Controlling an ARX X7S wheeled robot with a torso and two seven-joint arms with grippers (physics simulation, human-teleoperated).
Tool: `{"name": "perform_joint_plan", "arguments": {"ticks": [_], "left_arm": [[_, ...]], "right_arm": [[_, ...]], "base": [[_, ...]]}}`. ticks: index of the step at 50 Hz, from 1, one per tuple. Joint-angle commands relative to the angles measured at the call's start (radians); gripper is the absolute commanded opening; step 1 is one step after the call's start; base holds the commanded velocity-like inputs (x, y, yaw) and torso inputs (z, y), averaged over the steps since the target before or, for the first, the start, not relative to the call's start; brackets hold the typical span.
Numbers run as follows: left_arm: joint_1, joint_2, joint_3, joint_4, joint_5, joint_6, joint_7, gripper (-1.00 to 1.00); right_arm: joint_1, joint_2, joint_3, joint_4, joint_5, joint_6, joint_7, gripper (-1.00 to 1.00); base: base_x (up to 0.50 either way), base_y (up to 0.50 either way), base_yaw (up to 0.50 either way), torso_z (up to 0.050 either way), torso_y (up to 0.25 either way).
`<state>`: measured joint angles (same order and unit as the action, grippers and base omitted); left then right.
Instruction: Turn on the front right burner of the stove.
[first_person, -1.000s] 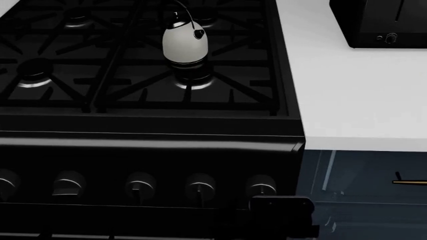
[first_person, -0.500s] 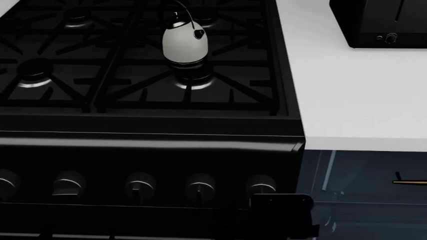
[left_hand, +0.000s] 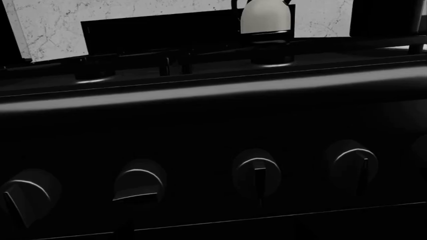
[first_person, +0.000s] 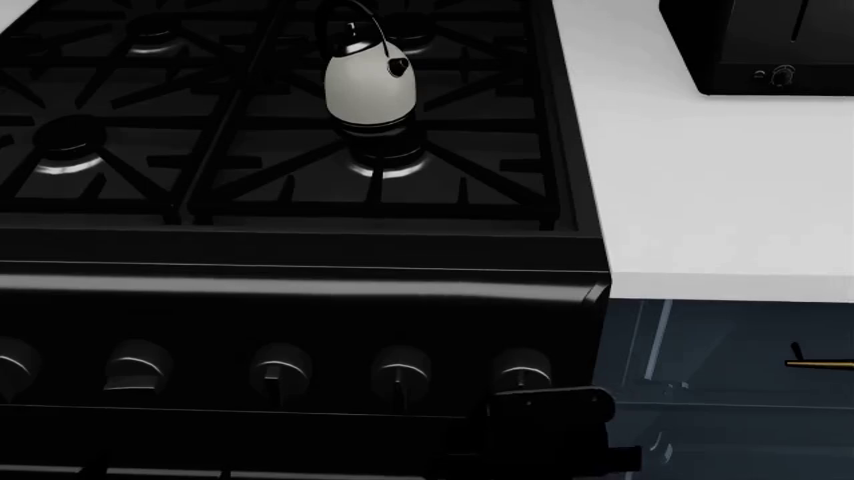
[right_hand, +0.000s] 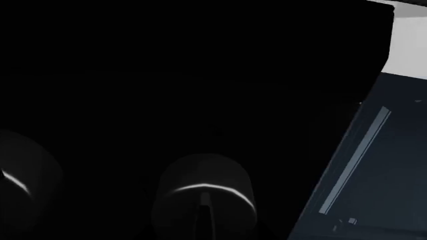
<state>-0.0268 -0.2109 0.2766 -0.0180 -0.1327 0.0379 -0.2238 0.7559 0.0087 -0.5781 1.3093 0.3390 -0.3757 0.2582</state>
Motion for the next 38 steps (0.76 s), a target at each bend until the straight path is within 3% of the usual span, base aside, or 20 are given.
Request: {"name": "perform_joint_plan", "arguments": {"ticks": [1,16,38], "left_arm": [[-0.003,-0.003,0.006,-0.005,-0.003,0.002,-0.003,1.0],[-0.003,-0.009,0.014,0.0,-0.006,-0.002,-0.01,1.0],[-0.005,-0.015,0.018,0.003,-0.029,-0.007,-0.013,1.0]], "right_arm": [[0.041,-0.005,-0.085,-0.001,-0.262,0.052,0.147,-1.0],[0.061,0.005,-0.227,-0.001,-0.366,0.168,0.268,-1.0],[0.101,0.012,-0.362,-0.002,-0.388,0.313,0.301,-1.0]], "base": [[0.0,0.0,0.0,0.0,0.0],[0.0,0.0,0.0,0.001,0.002],[0.0,0.0,0.0,0.0,0.001]]}}
